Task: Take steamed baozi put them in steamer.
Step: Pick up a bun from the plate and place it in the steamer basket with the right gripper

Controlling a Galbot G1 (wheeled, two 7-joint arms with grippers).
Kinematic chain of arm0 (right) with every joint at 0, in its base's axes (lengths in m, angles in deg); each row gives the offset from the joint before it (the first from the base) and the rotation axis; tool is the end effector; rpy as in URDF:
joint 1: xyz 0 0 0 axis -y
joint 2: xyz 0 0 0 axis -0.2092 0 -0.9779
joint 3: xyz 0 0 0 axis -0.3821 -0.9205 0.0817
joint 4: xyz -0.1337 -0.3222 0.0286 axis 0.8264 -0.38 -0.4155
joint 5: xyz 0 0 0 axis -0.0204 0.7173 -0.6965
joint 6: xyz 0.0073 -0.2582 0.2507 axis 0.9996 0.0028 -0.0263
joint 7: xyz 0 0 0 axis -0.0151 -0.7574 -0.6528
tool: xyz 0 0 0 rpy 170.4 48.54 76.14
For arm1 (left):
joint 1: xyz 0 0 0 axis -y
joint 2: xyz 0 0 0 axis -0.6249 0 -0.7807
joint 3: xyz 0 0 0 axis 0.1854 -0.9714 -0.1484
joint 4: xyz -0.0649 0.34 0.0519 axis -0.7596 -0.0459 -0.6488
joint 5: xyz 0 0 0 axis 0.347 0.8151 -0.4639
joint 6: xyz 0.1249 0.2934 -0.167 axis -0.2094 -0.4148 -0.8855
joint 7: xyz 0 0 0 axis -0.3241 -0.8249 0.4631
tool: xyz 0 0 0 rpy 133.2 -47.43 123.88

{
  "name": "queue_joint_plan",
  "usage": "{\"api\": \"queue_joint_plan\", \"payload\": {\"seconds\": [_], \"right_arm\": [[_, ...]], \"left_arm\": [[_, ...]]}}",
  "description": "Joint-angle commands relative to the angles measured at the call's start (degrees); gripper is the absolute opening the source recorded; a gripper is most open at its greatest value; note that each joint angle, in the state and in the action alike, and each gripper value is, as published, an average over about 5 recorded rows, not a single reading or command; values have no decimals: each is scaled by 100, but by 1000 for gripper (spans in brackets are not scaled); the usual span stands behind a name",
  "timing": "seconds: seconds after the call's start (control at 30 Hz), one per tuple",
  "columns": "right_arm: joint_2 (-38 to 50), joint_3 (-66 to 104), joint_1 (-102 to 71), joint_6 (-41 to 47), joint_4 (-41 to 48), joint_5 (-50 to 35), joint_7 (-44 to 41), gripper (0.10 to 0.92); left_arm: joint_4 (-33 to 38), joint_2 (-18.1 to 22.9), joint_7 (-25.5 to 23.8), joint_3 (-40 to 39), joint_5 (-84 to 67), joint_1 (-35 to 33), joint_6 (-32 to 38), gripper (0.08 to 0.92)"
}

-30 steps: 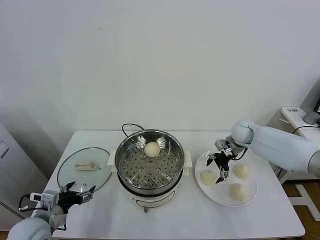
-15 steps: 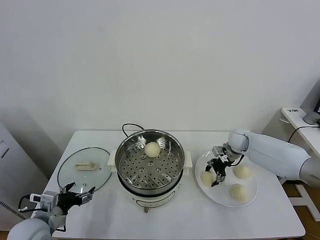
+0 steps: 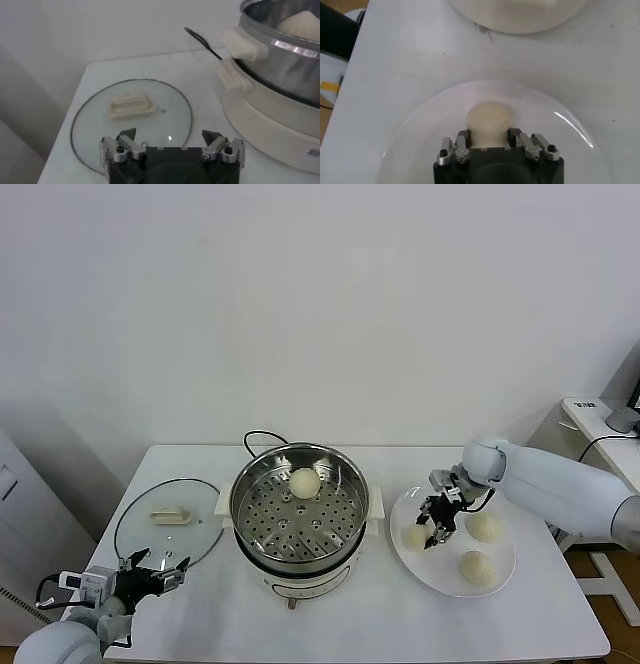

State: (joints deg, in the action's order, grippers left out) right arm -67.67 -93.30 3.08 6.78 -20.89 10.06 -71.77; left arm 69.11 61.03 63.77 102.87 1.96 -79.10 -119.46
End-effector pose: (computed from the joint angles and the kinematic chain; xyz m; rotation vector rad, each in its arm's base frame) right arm 0.5517 -0.1334 -0.1834 1.5551 -1.3591 1.2048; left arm 0.2222 0.1301 -0.2604 -0.1675 -2.5137 -0.1694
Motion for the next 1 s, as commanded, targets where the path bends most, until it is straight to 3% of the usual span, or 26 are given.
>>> {"api": "queue_joint_plan", "payload": {"seconds": [0.03, 0.2, 0.5, 0.7, 1.0], "right_arm": [[267, -936, 1961, 518, -1029, -788, -232, 471], [307, -1349, 2855, 1122, -1645, -1267, -123, 472], [-100, -1146, 3368, 1673, -2005, -2114, 333, 469], [-599, -862, 3142, 2123, -2200, -2994, 1070, 471], [-1384, -632, 2547, 2524, -2162, -3521, 1894, 473]], "left_arm": [[-5, -3, 9, -1, 21, 11, -6, 823], [9, 1, 11, -5, 33, 17, -6, 823], [33, 2, 13, -23, 60, 8, -7, 823], [47, 14, 17, -39, 70, 20, -10, 823], [64, 19, 18, -30, 91, 5, -12, 823]]}}
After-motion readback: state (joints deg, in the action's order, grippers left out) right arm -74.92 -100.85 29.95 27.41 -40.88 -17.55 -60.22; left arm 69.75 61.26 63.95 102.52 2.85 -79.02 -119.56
